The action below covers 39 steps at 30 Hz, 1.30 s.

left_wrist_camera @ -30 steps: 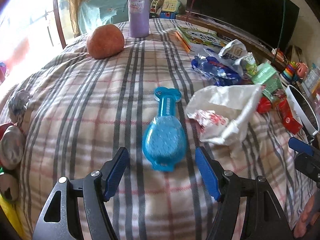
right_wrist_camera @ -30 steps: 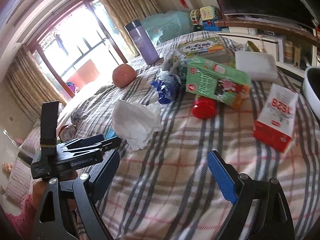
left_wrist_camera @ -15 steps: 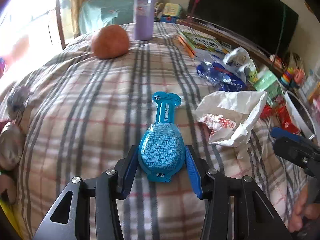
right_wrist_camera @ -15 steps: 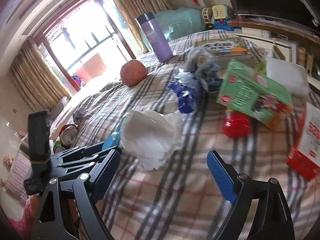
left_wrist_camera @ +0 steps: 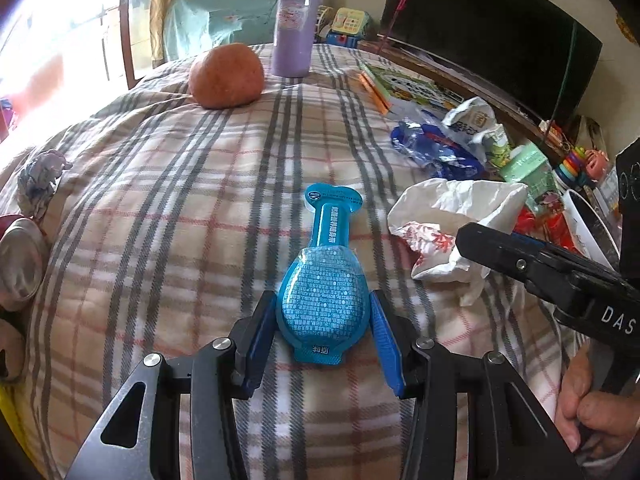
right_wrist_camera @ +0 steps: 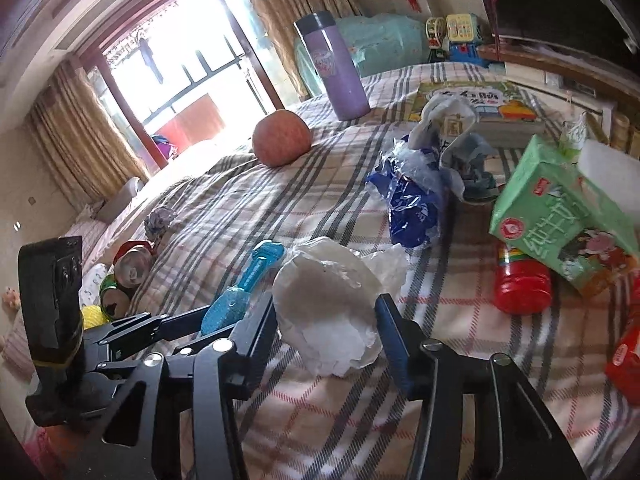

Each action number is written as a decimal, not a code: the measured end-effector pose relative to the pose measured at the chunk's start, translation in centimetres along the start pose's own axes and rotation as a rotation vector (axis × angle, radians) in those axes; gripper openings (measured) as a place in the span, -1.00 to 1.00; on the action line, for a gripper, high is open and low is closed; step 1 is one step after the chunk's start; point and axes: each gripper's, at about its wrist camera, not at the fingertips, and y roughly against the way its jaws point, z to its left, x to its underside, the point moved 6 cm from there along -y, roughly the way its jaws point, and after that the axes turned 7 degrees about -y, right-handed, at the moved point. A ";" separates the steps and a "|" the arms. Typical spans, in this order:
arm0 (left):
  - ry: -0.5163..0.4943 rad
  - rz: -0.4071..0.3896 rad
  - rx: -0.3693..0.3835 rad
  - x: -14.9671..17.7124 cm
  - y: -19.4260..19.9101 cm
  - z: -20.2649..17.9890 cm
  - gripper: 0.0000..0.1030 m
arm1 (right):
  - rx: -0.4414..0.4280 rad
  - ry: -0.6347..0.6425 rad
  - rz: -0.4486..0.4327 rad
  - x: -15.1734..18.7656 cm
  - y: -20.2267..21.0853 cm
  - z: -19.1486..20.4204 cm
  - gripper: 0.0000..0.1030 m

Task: Collect trash
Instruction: 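Grasp the blue plastic item with the left tool while the right tool grasps the white tissue, then carry the blue item and white tissue over the black bin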

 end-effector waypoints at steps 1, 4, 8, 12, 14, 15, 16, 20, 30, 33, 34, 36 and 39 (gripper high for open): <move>-0.002 0.000 0.006 0.0 0.1 -0.3 -0.12 | -0.003 -0.007 -0.002 0.2 0.4 -0.2 -0.11; -0.009 -0.005 0.026 0.0 0.3 -1.2 -0.12 | -0.004 -0.035 -0.012 0.4 1.6 -1.1 -0.13; -0.027 -0.015 0.055 -0.1 0.9 -2.7 -0.12 | 0.005 -0.075 -0.034 0.9 4.1 -2.7 -0.14; -0.047 -0.023 0.096 -0.3 1.4 -4.5 -0.12 | 0.022 -0.114 -0.062 1.5 6.7 -4.5 -0.14; -0.060 -0.025 0.122 -0.4 1.6 -5.7 -0.12 | 0.032 -0.138 -0.078 1.9 8.1 -5.5 -0.14; -0.064 -0.026 0.128 -0.4 1.7 -6.0 -0.12 | 0.037 -0.146 -0.084 2.0 8.6 -5.8 -0.14; -0.074 -0.028 0.139 -0.4 1.9 -6.7 -0.12 | 0.044 -0.157 -0.094 2.3 9.3 -6.4 -0.14; -0.109 -0.029 0.178 -0.4 2.2 -8.9 -0.12 | 0.073 -0.194 -0.124 3.0 11.6 -7.9 -0.14; -0.172 -0.026 0.257 -1.2 2.0 -13.8 -0.12 | 0.132 -0.252 -0.176 4.5 15.3 -11.2 -0.14; -0.185 -0.028 0.273 -1.4 2.0 -15.3 -0.12 | 0.150 -0.269 -0.196 4.7 16.4 -12.2 -0.14; -0.192 -0.027 0.282 -1.6 2.0 -15.9 -0.12 | 0.156 -0.277 -0.203 4.8 16.9 -12.6 -0.14; -0.203 -0.028 0.294 -1.8 1.8 -16.9 -0.12 | 0.170 -0.285 -0.214 4.9 17.6 -13.3 -0.14; -0.221 -0.031 0.306 -2.1 1.6 -18.2 -0.12 | 0.189 -0.303 -0.232 5.0 18.8 -14.5 -0.14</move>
